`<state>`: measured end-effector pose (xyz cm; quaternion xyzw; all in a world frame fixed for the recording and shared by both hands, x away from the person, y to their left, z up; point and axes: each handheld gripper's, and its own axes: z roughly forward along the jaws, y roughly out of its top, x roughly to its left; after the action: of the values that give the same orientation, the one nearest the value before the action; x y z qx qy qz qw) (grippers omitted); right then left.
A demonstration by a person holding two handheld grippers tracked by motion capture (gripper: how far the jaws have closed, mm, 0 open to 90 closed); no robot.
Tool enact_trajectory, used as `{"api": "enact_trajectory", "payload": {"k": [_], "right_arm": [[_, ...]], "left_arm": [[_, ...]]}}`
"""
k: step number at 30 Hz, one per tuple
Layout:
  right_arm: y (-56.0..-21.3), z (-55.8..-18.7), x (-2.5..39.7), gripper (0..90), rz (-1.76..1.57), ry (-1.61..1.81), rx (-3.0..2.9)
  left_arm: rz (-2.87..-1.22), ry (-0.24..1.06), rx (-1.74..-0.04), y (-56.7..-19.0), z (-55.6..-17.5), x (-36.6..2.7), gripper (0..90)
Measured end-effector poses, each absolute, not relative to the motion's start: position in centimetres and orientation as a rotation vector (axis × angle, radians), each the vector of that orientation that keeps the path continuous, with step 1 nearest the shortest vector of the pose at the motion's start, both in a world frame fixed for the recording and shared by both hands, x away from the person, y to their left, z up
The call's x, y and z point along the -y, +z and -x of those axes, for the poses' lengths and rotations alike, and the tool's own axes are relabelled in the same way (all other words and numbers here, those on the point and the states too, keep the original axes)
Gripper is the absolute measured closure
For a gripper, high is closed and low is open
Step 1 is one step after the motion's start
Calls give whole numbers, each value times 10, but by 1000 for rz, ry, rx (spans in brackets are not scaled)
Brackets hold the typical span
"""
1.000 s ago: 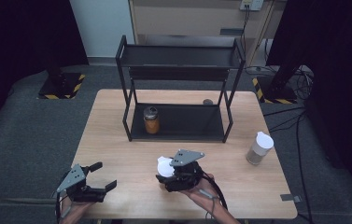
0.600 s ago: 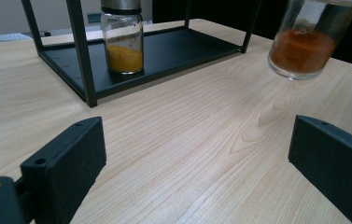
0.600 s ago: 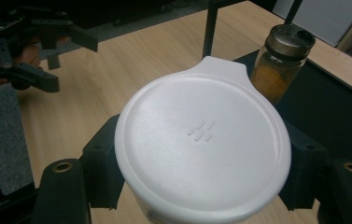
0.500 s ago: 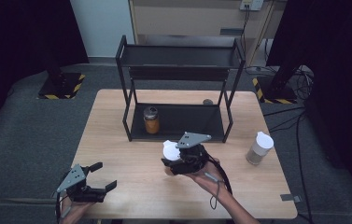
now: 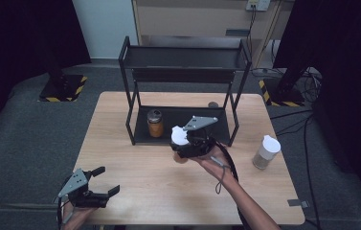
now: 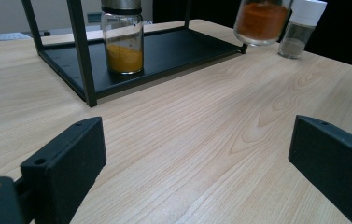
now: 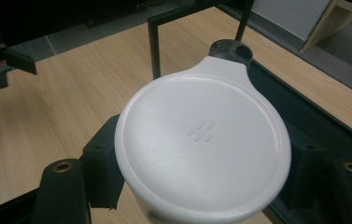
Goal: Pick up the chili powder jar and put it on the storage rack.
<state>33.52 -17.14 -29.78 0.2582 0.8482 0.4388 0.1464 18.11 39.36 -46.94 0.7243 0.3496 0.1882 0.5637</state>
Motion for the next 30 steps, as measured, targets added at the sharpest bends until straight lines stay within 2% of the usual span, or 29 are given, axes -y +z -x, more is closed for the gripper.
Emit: {"api": "enact_trajectory", "payload": {"k": [15,30], "right_arm": [[-297,-379,158,307,-794,1225,-2414],[-314,-424,149,308,-885,1197,-2379]], "left_arm": [[-1702,440,-826,-470,-181,-394,31],[-1697,435,-825,-471,-182,-395,32]]}}
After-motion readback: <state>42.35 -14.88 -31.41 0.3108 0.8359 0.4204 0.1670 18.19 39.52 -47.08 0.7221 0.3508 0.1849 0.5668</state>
